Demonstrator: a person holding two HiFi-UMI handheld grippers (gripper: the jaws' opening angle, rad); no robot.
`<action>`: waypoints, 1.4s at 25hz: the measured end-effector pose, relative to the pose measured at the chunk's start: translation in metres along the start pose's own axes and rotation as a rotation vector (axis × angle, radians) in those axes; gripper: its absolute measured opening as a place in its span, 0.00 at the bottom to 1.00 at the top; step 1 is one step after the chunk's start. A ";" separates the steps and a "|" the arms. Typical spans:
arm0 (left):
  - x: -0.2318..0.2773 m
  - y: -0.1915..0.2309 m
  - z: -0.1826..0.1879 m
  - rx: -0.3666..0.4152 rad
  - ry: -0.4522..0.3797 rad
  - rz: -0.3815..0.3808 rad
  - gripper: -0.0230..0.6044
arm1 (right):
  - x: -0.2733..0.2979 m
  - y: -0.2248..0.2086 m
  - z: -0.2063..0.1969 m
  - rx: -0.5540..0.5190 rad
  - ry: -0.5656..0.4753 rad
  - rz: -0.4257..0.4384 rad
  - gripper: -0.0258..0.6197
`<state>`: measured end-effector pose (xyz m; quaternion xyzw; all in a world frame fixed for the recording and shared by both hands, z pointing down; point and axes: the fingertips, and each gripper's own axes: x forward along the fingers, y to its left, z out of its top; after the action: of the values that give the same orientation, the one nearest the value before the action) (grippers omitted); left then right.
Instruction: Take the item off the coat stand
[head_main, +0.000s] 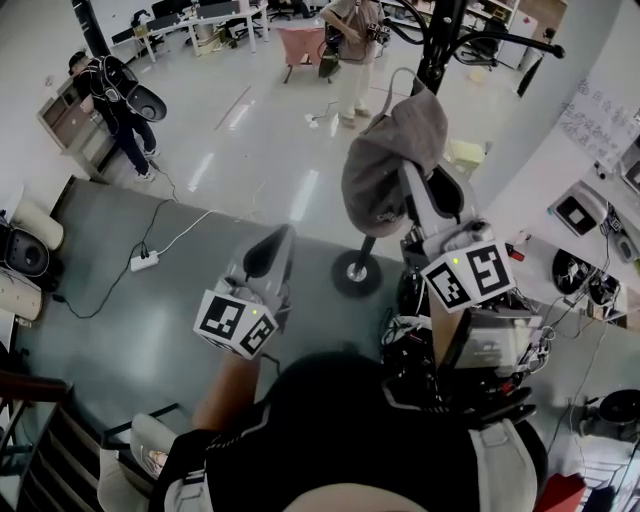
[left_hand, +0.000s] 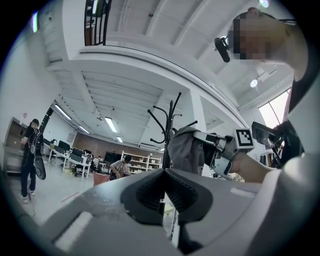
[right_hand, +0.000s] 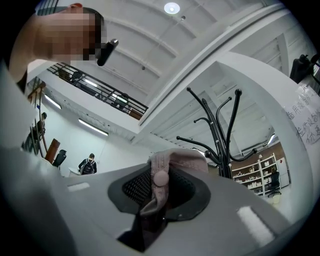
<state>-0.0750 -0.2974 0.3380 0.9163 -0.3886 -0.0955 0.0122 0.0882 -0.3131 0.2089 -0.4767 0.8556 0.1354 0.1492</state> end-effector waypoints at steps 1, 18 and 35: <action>-0.001 0.000 0.000 0.003 0.000 0.002 0.06 | 0.001 0.003 -0.002 0.004 0.006 0.009 0.17; -0.036 0.017 0.004 0.010 0.005 0.110 0.06 | 0.016 0.052 -0.050 0.093 0.093 0.128 0.17; -0.047 0.028 0.000 -0.004 0.009 0.158 0.06 | 0.018 0.072 -0.103 0.140 0.202 0.168 0.17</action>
<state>-0.1274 -0.2832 0.3482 0.8832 -0.4595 -0.0907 0.0235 0.0042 -0.3285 0.3027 -0.4029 0.9106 0.0389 0.0835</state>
